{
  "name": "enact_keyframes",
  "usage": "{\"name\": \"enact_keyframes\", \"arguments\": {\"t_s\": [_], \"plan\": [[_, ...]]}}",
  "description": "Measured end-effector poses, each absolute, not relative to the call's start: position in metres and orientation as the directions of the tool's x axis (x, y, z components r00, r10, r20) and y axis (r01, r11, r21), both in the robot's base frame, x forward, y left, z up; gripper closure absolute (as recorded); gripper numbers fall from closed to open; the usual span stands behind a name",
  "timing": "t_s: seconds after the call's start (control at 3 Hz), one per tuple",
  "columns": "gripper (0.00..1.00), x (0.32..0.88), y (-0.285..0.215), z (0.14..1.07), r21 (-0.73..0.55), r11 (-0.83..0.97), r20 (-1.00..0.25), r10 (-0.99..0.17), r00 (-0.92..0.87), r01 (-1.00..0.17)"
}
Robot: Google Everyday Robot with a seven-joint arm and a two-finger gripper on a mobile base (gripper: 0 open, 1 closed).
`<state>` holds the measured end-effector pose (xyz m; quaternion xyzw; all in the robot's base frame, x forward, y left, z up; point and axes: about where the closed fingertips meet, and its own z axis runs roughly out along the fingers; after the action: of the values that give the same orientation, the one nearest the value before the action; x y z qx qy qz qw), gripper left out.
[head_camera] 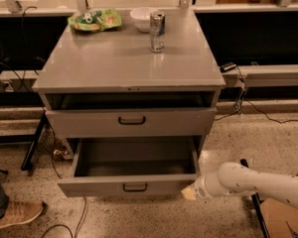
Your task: Close middle drawer
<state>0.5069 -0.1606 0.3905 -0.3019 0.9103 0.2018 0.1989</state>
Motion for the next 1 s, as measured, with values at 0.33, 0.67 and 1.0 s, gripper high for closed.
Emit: {"name": "enact_keyframes", "arguments": {"t_s": [0.33, 0.67, 1.0], "plan": [[1.00, 0.516, -0.158, 0.390, 0.241, 0.737, -0.503, -0.462, -0.731, -0.631], [1.00, 0.558, -0.150, 0.391, 0.225, 0.740, -0.564, -0.432, -0.704, -0.635], [1.00, 0.557, -0.149, 0.391, 0.224, 0.739, -0.568, -0.431, -0.702, -0.635]]}}
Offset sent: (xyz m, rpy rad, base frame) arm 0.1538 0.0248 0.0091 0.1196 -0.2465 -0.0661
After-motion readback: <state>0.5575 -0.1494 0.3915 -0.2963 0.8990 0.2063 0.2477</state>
